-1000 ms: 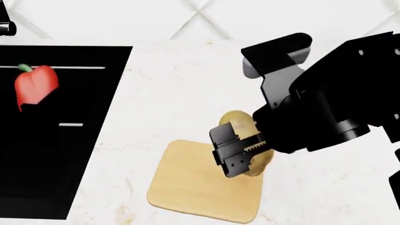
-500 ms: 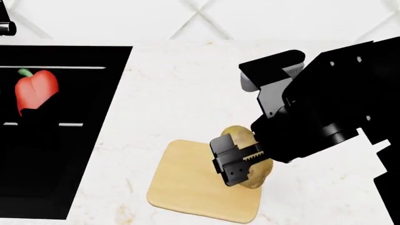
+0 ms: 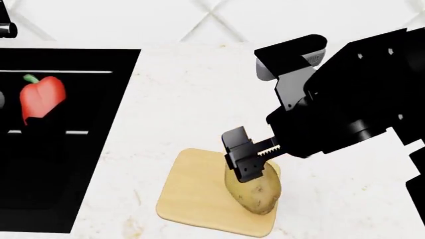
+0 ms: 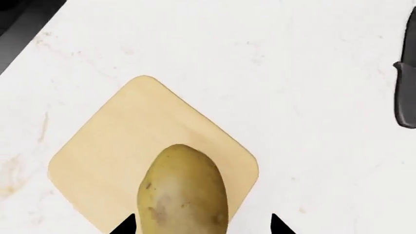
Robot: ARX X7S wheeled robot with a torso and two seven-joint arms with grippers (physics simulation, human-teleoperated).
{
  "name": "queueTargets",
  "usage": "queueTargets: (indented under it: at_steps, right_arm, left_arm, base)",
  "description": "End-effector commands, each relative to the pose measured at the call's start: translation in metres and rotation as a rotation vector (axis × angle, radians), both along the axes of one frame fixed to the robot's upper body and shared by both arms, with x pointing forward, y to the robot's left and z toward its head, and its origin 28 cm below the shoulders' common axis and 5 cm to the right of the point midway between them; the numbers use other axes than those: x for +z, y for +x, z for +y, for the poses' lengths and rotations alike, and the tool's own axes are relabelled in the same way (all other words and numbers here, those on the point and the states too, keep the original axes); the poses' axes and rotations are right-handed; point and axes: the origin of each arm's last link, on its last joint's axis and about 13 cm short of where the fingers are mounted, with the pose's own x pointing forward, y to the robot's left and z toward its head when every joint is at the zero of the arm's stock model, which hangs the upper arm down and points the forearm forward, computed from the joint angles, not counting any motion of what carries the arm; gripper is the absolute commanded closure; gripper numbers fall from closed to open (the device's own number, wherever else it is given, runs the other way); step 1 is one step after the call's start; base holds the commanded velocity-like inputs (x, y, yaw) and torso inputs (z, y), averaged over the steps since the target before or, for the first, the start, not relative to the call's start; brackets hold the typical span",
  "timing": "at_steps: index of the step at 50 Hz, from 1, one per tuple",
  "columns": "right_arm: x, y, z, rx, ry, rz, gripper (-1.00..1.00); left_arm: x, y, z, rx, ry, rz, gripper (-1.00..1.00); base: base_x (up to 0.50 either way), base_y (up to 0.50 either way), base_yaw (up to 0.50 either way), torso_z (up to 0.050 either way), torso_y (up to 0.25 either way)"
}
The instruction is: Pick the vegetables from the sink and place them on the cutting board.
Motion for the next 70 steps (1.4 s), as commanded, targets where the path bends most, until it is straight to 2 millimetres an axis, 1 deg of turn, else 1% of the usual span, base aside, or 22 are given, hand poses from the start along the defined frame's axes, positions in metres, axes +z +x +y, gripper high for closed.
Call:
queueTargets:
  at_steps: [1, 2, 4, 6, 9, 11, 12, 15, 18, 21, 23, 27, 33, 36, 41, 46, 50, 51, 55, 60, 70]
  right_arm:
    - [0.028, -0.001, -0.005, -0.029, 0.055, -0.143, -1.00]
    - [0.034, -0.002, -0.007, -0.037, 0.083, -0.175, -1.00]
    - [0.039, -0.005, -0.011, -0.056, 0.102, -0.212, -1.00]
    - [0.041, -0.007, -0.014, -0.085, 0.121, -0.254, -1.00]
    - [0.043, -0.011, -0.020, -0.123, 0.145, -0.330, -1.00]
    - [0.041, -0.013, -0.021, -0.149, 0.180, -0.352, -1.00]
    - [0.038, -0.015, -0.020, -0.141, 0.139, -0.367, -1.00]
    - [0.041, -0.019, -0.018, -0.142, 0.210, -0.428, -1.00]
    - [0.039, -0.023, -0.018, -0.148, 0.201, -0.452, -1.00]
    - [0.044, -0.027, -0.019, -0.156, 0.217, -0.486, -1.00]
    - [0.044, -0.027, -0.020, -0.155, 0.220, -0.490, -1.00]
    - [0.046, -0.030, -0.020, -0.155, 0.229, -0.502, -1.00]
    - [0.050, -0.031, -0.017, -0.146, 0.225, -0.500, -1.00]
    - [0.052, -0.031, -0.017, -0.149, 0.234, -0.512, -1.00]
    - [0.049, -0.030, -0.019, -0.157, 0.236, -0.519, -1.00]
    - [0.050, -0.033, -0.021, -0.169, 0.231, -0.526, -1.00]
    - [0.051, -0.034, -0.022, -0.173, 0.234, -0.542, -1.00]
    - [0.049, -0.034, -0.023, -0.173, 0.225, -0.534, -1.00]
    - [0.053, -0.035, -0.025, -0.181, 0.220, -0.544, -1.00]
    - [0.052, -0.035, -0.025, -0.176, 0.208, -0.543, -1.00]
    - [0.044, -0.032, -0.026, -0.179, 0.201, -0.526, -1.00]
  left_arm:
    - [0.004, 0.000, -0.004, -0.022, -0.001, -0.006, 1.00]
    - [0.004, 0.000, -0.005, -0.028, 0.000, -0.006, 1.00]
    - [0.006, 0.000, -0.009, -0.044, 0.006, -0.004, 1.00]
    - [0.008, -0.001, -0.009, -0.055, 0.010, -0.006, 1.00]
    - [0.011, 0.000, -0.016, -0.092, 0.026, -0.006, 1.00]
    - [0.014, -0.001, -0.022, -0.126, 0.040, -0.002, 1.00]
    - [0.015, -0.001, -0.025, -0.145, 0.044, -0.005, 1.00]
    - [0.019, 0.002, -0.037, -0.211, 0.059, -0.001, 1.00]
    - [0.020, 0.003, -0.047, -0.266, 0.087, 0.016, 1.00]
    - [0.014, 0.011, -0.063, -0.306, 0.108, 0.042, 1.00]
    - [0.012, 0.013, -0.070, -0.331, 0.119, 0.051, 1.00]
    - [0.009, 0.015, -0.083, -0.376, 0.136, 0.068, 1.00]
    - [0.004, 0.020, -0.095, -0.411, 0.126, 0.088, 1.00]
    - [0.001, 0.023, -0.098, -0.419, 0.128, 0.096, 1.00]
    - [-0.002, 0.027, -0.104, -0.427, 0.129, 0.106, 1.00]
    - [-0.008, 0.029, -0.102, -0.420, 0.144, 0.136, 1.00]
    - [-0.013, 0.030, -0.104, -0.424, 0.155, 0.148, 1.00]
    - [-0.014, 0.030, -0.104, -0.427, 0.164, 0.153, 1.00]
    - [-0.019, 0.026, -0.103, -0.436, 0.190, 0.171, 1.00]
    - [-0.027, 0.023, -0.106, -0.448, 0.201, 0.192, 1.00]
    - [-0.030, 0.020, -0.110, -0.473, 0.225, 0.202, 1.00]
  base:
    - [0.00, 0.00, 0.00, 0.000, 0.000]
    - [0.00, 0.00, 0.00, 0.000, 0.000]
    - [0.00, 0.00, 0.00, 0.000, 0.000]
    - [0.00, 0.00, 0.00, 0.000, 0.000]
    - [0.00, 0.00, 0.00, 0.000, 0.000]
    - [0.00, 0.00, 0.00, 0.000, 0.000]
    - [0.00, 0.00, 0.00, 0.000, 0.000]
    - [0.00, 0.00, 0.00, 0.000, 0.000]
    - [0.00, 0.00, 0.00, 0.000, 0.000]
    - [0.00, 0.00, 0.00, 0.000, 0.000]
    - [0.00, 0.00, 0.00, 0.000, 0.000]
    - [0.00, 0.00, 0.00, 0.000, 0.000]
    - [0.00, 0.00, 0.00, 0.000, 0.000]
    - [0.00, 0.00, 0.00, 0.000, 0.000]
    - [0.00, 0.00, 0.00, 0.000, 0.000]
    - [0.00, 0.00, 0.00, 0.000, 0.000]
    - [0.00, 0.00, 0.00, 0.000, 0.000]
    - [0.00, 0.00, 0.00, 0.000, 0.000]
    - [0.00, 0.00, 0.00, 0.000, 0.000]
    - [0.00, 0.00, 0.00, 0.000, 0.000]
    - [0.00, 0.00, 0.00, 0.000, 0.000]
